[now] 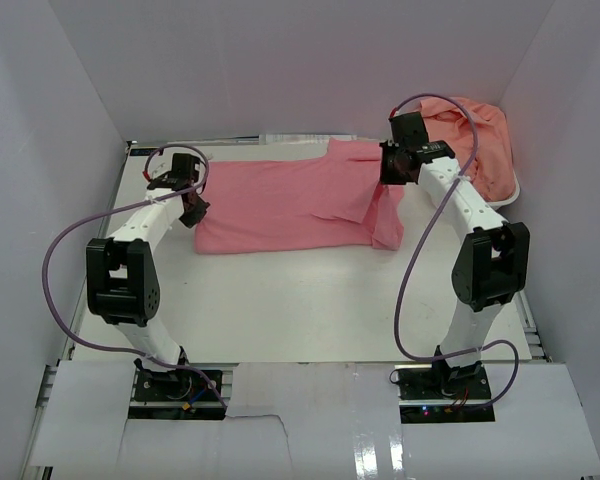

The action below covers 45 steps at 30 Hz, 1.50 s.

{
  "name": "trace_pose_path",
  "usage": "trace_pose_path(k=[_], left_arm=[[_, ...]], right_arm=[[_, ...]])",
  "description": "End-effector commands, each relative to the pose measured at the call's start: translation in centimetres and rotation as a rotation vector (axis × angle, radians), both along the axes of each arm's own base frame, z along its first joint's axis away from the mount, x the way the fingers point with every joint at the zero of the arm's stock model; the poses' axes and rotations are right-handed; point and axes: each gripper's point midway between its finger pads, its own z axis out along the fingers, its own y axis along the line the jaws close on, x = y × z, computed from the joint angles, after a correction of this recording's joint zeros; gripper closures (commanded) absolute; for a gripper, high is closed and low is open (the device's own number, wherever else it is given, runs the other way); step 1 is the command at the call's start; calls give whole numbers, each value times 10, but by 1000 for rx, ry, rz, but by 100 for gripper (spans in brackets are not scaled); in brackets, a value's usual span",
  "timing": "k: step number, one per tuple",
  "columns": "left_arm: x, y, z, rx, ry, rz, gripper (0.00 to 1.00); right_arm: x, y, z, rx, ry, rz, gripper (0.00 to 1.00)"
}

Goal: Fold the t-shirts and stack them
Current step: Fold the flattened tshirt in 1/3 of the way

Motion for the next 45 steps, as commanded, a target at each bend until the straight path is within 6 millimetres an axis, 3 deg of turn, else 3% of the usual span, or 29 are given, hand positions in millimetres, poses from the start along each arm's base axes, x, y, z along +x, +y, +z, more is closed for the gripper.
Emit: trace_pose_path(k=[1,15,17,20,21,22,24,25,26,27,28,29,30,31,32,33,34,35,36,38,45], left_arm=[[9,4,7,13,-13,10,100],[24,6,1,36,9,6,100],[26,5,-3,38,20,-3,100],[29,3,-4,36,37,-20,97],[30,4,-8,35,49,-18,88],[31,3,-7,34,50,-22,61],[29,6,-5,43,57,-15,36],[30,7,2,47,44,-10,11],[29,11,7,66,40,-2,2],[28,12,13,72,30,-1,2],[28,13,25,78,3,-2,2],[27,14,31,85,-8,-5,2],[26,15,36,89,-18,-8,2],[23,14,47,90,-41,-18,2],[20,13,47,92,-38,-30,2],[17,11,49,91,-36,-54,2],[14,8,49,89,-34,-72,2],[7,7,48,86,-29,-84,2],[4,4,46,78,-23,-98,2],[0,-5,41,57,-22,-129,2],[-9,-21,-5,10,67,-168,4]], right_arm=[[10,-1,10,-5,-25,6,92],[46,3,2,3,-29,4,92],[52,3,2,0,-31,2,88],[65,0,1,-16,-40,-18,49],[69,-3,0,-24,-44,-27,24],[74,-6,8,-36,-68,-41,16],[75,-12,18,-40,-86,-54,12],[72,-15,18,-53,-83,-62,11],[69,-17,19,-57,-86,-62,11],[62,-19,31,-52,-103,-62,11],[47,-20,10,-55,-46,-51,11],[40,-19,7,-48,-44,-44,11],[27,-19,18,-31,-65,-34,11],[4,-20,-15,-29,18,-22,11],[-7,-21,-21,-22,28,-19,11],[-15,-22,-13,-7,-1,-16,12],[-25,-23,-21,-3,15,-13,12],[-45,-26,-46,-7,73,-14,14],[-51,-27,-42,2,49,-14,15],[-68,-29,-58,6,83,-13,20],[-78,-28,-88,8,139,-5,32]])
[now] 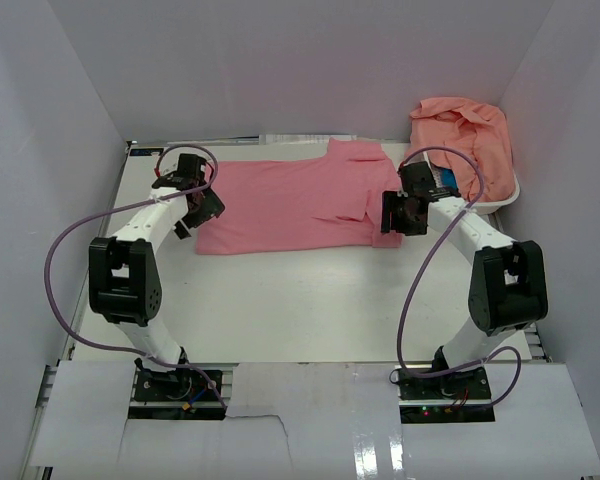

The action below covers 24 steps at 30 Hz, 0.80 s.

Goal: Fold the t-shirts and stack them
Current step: Fold the flattened tshirt in 1/3 of the way

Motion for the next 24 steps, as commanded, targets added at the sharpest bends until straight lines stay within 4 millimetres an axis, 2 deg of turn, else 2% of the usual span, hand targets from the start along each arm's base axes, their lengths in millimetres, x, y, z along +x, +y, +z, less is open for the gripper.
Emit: trace_pose_path(k=[1,7,14,15,16,18,19,24], left_arm=[[2,-11,-14,-33,14,-25,4],[13,-23,-34,-70,36,-18,5],[17,-23,-58,-53,76,24,6],[17,-23,-61,-53,78,26,6],[16,-23,-65,-49,89,31,6],[16,-21,-69,-44,95,40,6],[15,-21,-74,-43,105,42,6],[15,-19,-89,-32,132,64,7]], right_arm=[[14,7,1,33,-56,6,33],[17,9,-15,35,-35,6,40],[19,9,-36,17,3,13,49],[19,8,-38,13,7,12,53],[18,7,-41,10,14,9,70],[16,5,-44,0,31,4,83],[14,4,-45,-6,37,2,92],[7,-5,-40,-43,42,-14,92]])
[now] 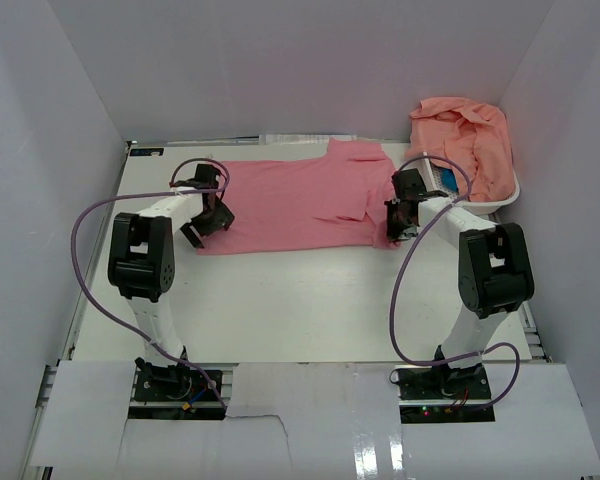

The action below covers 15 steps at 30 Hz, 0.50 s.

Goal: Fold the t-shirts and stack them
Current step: Fold the flattened tshirt in 1/3 of the way

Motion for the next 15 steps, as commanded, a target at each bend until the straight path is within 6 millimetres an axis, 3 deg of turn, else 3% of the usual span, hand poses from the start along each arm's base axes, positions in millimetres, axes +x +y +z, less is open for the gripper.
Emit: trace_pose_path(k=[1,5,15], left_arm=[[9,0,-9,5,-13,30,7],[9,2,-17,18,5,39,7],[5,6,-25,40,25,48,7]], right_arm=[[-2,-8,11,-32,-25,-11,92],[-2,-18,14,-92,-4,-18,92],[7,-75,27,-422,16,-125,92]])
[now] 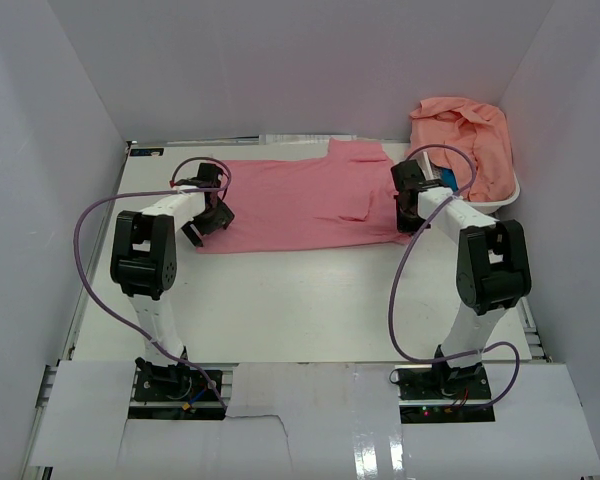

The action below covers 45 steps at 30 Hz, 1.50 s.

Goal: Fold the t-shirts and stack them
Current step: Fold the flattened tshirt in 1/3 of the way

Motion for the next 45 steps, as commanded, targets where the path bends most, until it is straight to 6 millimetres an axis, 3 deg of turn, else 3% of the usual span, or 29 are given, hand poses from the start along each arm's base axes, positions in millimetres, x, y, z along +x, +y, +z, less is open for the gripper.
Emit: trace_pose_path(k=[1,5,11,15,17,18,19,26,30,34,38,45], left_arm=[[-1,2,-22,-3,28,26,7],[-1,3,-20,4,26,26,7],[0,3,-20,4,28,28,7],[0,4,-18,8,26,29,7],[-2,4,-18,8,32,29,7],[-1,3,-15,5,26,30,7],[-1,3,-13,4,23,31,7],[2,7,34,16,-63,25,6],[1,5,71,3,-133,-5,5],[-5,7,93,12,-164,-43,4],[-11,10,98,28,-170,-65,4],[-14,9,84,26,-134,-65,4]], right_arm=[[3,-29,10,-170,13,-47,92],[2,-44,11,-260,34,-81,92],[-5,-50,13,-293,31,-102,91],[-10,-46,19,-299,18,-96,77],[-14,-45,19,-305,21,-109,61],[-15,-43,20,-292,17,-106,40],[-13,-38,19,-262,2,-99,34],[-17,-12,15,-69,-61,-43,33],[-31,3,-10,22,-18,-3,35],[-30,9,-26,54,7,11,42],[-20,7,-30,76,-4,3,47],[-12,-6,-29,44,-13,-18,48]])
